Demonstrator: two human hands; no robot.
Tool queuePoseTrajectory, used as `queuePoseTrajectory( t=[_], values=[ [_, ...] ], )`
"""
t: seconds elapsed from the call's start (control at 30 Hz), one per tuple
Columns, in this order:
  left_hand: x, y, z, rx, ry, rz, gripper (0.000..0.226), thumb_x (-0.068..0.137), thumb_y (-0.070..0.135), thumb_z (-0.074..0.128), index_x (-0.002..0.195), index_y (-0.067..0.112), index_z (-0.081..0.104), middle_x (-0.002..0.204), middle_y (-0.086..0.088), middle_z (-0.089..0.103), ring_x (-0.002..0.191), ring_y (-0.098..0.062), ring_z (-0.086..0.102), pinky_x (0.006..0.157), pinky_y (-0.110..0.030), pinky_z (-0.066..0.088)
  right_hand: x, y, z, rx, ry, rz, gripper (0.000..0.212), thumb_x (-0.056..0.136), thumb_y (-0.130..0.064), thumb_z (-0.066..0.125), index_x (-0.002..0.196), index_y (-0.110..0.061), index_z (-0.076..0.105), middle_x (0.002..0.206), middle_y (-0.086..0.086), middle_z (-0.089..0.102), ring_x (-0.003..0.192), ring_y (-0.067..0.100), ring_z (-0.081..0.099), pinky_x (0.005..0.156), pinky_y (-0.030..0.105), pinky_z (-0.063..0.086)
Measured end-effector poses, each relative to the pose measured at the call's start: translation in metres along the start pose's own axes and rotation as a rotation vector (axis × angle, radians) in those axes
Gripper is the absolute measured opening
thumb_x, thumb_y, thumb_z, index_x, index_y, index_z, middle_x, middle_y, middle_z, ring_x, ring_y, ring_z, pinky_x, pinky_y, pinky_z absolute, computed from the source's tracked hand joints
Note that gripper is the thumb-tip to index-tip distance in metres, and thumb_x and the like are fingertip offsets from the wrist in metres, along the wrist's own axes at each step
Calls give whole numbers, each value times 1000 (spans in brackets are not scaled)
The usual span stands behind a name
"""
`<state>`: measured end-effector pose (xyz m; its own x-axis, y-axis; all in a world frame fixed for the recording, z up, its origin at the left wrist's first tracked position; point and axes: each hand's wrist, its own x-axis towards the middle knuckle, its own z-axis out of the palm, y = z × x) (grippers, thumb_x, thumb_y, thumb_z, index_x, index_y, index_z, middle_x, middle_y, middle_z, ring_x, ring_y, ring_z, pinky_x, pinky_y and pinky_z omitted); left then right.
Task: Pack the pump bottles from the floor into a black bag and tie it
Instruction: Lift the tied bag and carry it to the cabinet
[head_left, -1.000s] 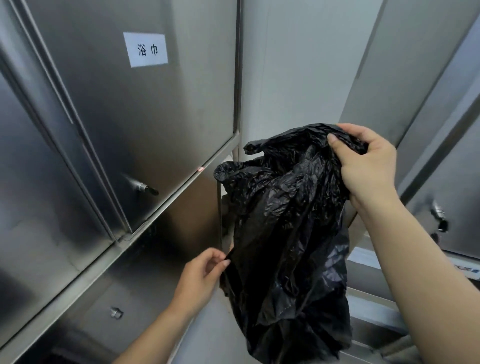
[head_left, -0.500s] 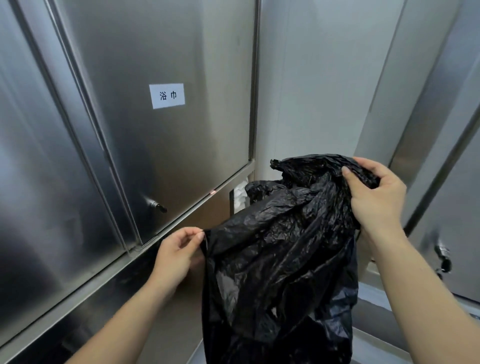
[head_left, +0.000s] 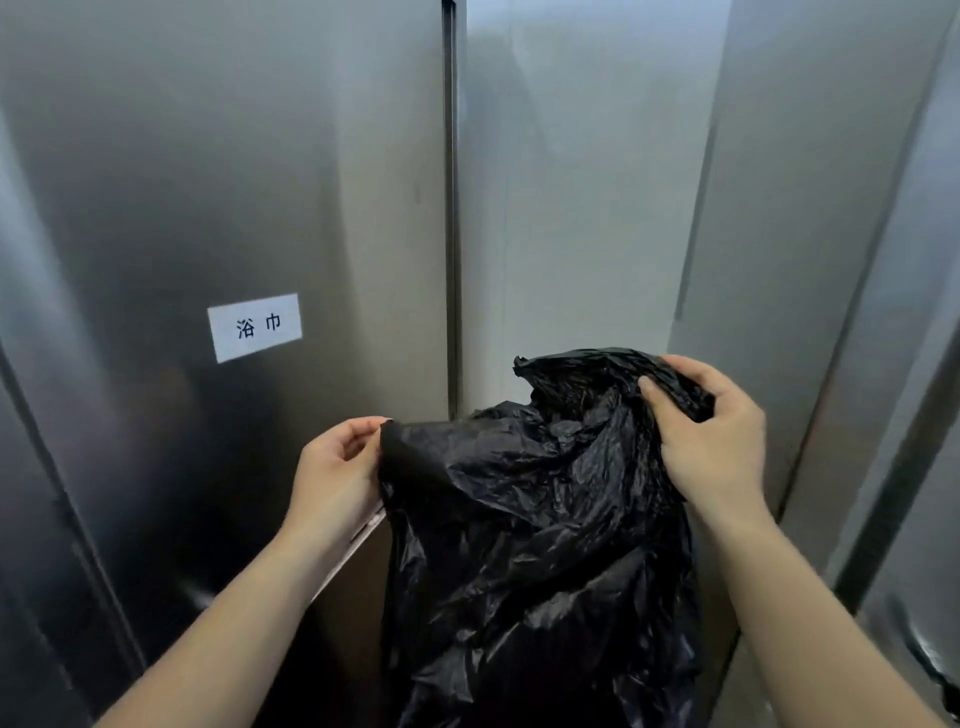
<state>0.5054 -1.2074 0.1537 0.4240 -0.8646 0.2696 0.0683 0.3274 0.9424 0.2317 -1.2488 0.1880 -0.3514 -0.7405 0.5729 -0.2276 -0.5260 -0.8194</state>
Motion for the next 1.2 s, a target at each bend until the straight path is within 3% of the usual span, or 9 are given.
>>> queuePoseTrajectory(
  t=[0.13,0.33,0.53,0.63,0.73,0.9,1.07,1.2],
  values=[
    [56,20,25,-10,-101,46,18,88,0,54,85,13,66,68,1,71,60,-11,64,46,-17,50,30,-10,26,5,64,-57,17,79,-23,73,81,-38,64,84,-23,66,70,-17,59,63,-2,41],
    [134,36,60,-59,-211,87,21,90,0,52,84,16,64,75,2,70,60,-10,63,47,-20,51,76,-20,51,-1,201,-148,16,81,-18,71,95,-26,68,87,-18,67,74,-12,61,69,1,44],
    [201,17,82,-99,-202,70,10,92,15,55,86,17,63,79,1,68,64,-4,62,64,-30,51,122,-2,70,-47,327,-146,17,81,-16,70,95,-26,67,88,-9,68,76,-4,61,71,1,44],
    [230,0,95,-129,-184,37,12,92,14,54,84,18,62,80,0,66,70,-10,59,68,-31,48,144,16,83,-62,346,-135,18,82,-15,70,96,-25,66,92,-3,69,84,6,64,78,9,48],
    [256,-17,107,-102,-162,27,14,92,15,55,82,20,63,79,1,66,72,-11,58,65,-30,46,168,35,96,-107,346,-133,18,82,-18,69,96,-28,65,95,-3,69,93,12,65,86,22,48],
    [293,-39,130,-69,-148,51,15,91,13,56,80,20,63,70,7,66,55,5,62,45,-15,47,211,66,112,-163,353,-147,20,82,-19,69,101,-24,67,102,1,69,99,16,64,94,36,50],
    [317,-83,140,21,-201,54,14,91,13,57,79,19,62,72,5,67,56,4,61,46,-15,48,229,112,125,-196,325,-152,21,82,-19,69,102,-26,67,99,-2,67,96,15,63,90,30,49],
    [312,-153,130,148,-216,-55,14,91,13,56,80,19,63,80,-1,68,71,-12,62,62,-27,51,214,169,130,-260,227,-92,21,82,-13,69,101,-22,67,97,-4,63,94,11,60,88,21,44]
  ],
)
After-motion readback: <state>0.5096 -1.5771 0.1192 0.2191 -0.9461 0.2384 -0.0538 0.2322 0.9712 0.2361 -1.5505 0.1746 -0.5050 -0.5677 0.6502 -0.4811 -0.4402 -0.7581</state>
